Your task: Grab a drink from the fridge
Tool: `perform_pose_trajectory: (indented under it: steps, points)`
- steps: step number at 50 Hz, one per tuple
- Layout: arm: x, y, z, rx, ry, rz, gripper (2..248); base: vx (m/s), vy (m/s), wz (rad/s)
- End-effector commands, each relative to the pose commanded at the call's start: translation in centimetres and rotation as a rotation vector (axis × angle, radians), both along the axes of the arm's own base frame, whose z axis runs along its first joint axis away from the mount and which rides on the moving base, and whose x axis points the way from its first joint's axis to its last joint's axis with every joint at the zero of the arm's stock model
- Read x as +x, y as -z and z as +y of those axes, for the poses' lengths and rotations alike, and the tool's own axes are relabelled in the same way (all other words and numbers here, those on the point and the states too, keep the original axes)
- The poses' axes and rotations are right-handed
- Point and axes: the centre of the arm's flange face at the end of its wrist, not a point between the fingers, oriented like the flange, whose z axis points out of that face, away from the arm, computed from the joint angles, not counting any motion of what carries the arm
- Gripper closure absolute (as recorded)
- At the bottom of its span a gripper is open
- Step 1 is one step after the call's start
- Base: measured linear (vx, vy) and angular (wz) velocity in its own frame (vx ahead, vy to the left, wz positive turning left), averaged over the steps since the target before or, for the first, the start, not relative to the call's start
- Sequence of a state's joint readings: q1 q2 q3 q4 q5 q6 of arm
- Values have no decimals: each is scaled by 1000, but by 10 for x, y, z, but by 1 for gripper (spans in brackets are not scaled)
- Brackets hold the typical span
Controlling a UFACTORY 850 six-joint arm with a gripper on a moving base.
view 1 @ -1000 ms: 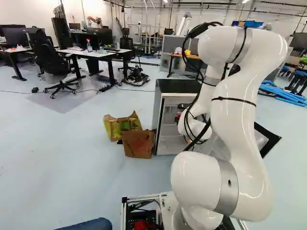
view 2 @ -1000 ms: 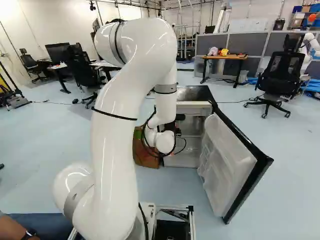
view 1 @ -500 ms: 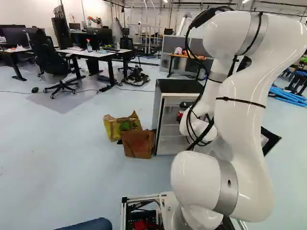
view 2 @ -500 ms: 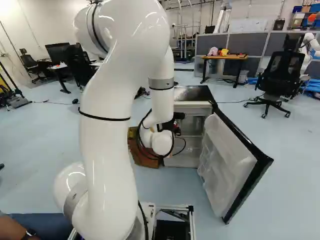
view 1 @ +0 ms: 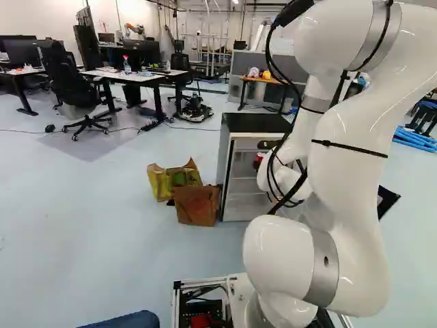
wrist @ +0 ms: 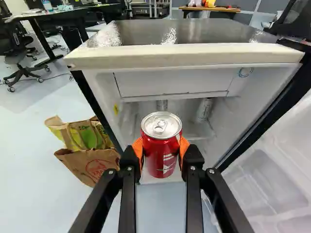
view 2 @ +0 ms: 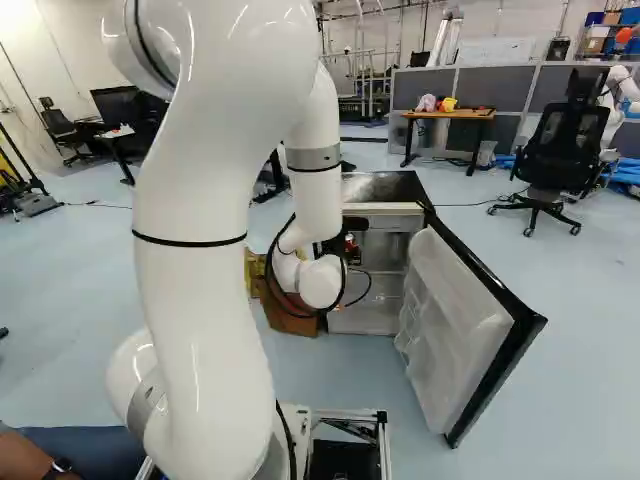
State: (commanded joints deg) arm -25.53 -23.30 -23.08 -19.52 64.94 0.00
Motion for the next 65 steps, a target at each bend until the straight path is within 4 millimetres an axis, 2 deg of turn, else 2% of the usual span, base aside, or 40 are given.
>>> perform_pose_trajectory:
  steps: [32,65]
  points:
    - [-6,-33,3,-33,0,-65,156,0,0,0]
    - [-13,-59,5,-59,1,-41,156,0,0,0]
